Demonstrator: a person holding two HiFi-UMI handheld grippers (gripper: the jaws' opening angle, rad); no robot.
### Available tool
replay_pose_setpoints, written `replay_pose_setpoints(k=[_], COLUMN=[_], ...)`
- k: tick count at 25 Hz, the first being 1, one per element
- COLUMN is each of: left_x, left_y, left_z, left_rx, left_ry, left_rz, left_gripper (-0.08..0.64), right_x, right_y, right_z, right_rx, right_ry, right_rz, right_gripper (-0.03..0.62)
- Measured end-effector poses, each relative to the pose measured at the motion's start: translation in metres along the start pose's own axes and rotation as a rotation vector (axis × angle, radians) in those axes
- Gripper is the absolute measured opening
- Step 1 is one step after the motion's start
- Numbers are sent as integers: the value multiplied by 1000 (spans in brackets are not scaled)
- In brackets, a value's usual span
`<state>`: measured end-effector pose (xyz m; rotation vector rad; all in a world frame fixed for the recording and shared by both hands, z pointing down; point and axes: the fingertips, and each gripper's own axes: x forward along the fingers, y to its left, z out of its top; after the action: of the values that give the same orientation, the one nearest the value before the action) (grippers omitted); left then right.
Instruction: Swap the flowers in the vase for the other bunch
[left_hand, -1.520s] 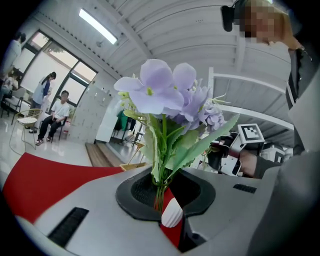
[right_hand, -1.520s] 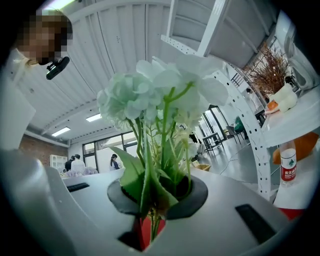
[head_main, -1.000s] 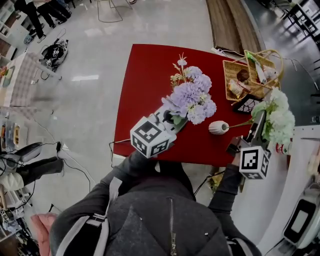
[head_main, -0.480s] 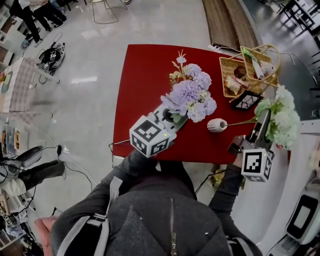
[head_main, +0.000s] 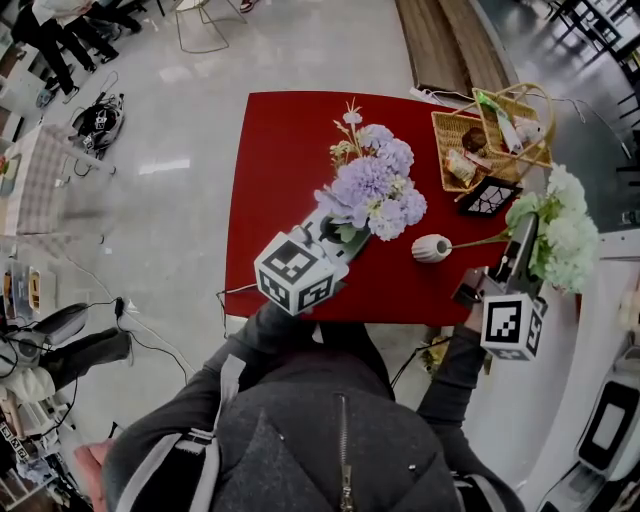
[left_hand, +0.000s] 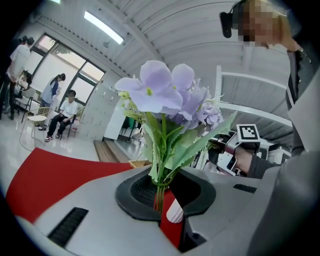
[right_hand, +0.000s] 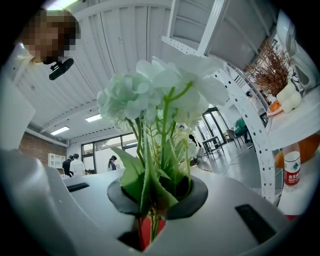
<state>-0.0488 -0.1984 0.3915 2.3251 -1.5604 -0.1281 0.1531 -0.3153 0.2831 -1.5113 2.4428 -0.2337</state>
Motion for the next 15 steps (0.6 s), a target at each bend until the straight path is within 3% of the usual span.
replay_pose_setpoints(k=[15], left_x=[-22], left_y=[12], left_z=[-6], left_rx=[-36], left_ry=[-14], left_rz=[48], left_gripper=[61], right_x=[7], right_y=[2], right_z=[-35], right_rx=[-6], right_ry=[60], right_rz=[16], right_gripper=[60])
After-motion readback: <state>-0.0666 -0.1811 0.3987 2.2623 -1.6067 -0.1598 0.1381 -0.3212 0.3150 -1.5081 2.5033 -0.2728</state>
